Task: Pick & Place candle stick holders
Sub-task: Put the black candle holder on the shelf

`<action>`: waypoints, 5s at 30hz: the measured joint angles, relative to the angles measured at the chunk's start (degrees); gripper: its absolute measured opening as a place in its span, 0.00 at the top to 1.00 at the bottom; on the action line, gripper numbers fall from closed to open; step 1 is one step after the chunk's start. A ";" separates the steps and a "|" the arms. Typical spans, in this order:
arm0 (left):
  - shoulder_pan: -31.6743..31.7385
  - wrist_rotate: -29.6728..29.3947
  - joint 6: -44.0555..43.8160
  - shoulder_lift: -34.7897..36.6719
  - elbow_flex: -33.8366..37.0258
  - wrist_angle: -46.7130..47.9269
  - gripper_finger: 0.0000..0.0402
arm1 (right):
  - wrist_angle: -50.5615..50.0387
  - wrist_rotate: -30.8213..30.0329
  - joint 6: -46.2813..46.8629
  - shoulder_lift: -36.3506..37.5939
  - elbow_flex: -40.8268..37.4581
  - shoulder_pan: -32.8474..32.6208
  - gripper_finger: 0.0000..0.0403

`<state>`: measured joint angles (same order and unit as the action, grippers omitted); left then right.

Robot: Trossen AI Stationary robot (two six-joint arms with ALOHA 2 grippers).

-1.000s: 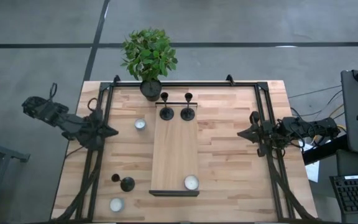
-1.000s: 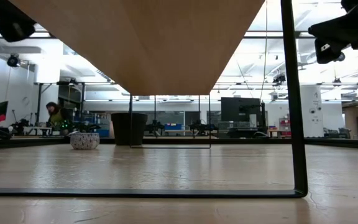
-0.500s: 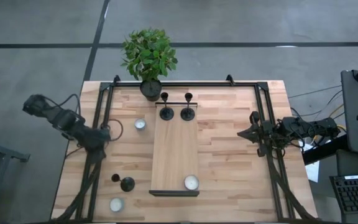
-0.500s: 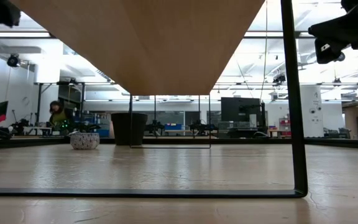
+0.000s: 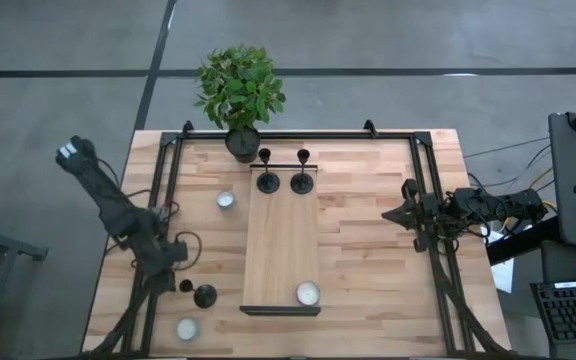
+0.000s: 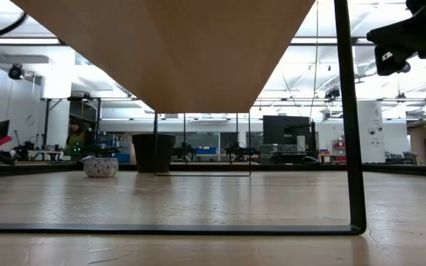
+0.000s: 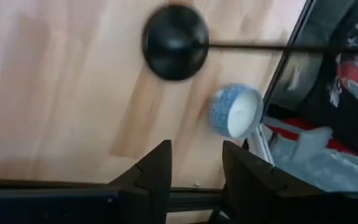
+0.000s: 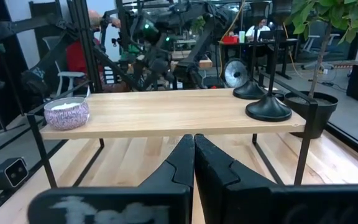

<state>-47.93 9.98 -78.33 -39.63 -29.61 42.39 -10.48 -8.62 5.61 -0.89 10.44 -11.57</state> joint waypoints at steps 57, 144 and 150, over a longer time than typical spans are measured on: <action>-16.07 -38.16 1.01 -14.15 9.34 -31.78 0.66 | 0.00 0.00 0.20 -0.02 0.00 -0.02 0.98; 38.66 -39.43 63.08 -23.82 -21.92 -32.41 0.99 | 0.00 0.00 -0.02 -0.02 -0.02 0.00 0.98; 41.79 -37.41 63.11 -28.79 -25.15 -32.79 0.98 | -0.02 0.00 -0.04 -0.02 -0.02 -0.02 0.98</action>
<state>-6.15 -27.43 -15.22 -68.42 -54.76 9.61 -10.50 -8.62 5.56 -0.91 10.41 -11.60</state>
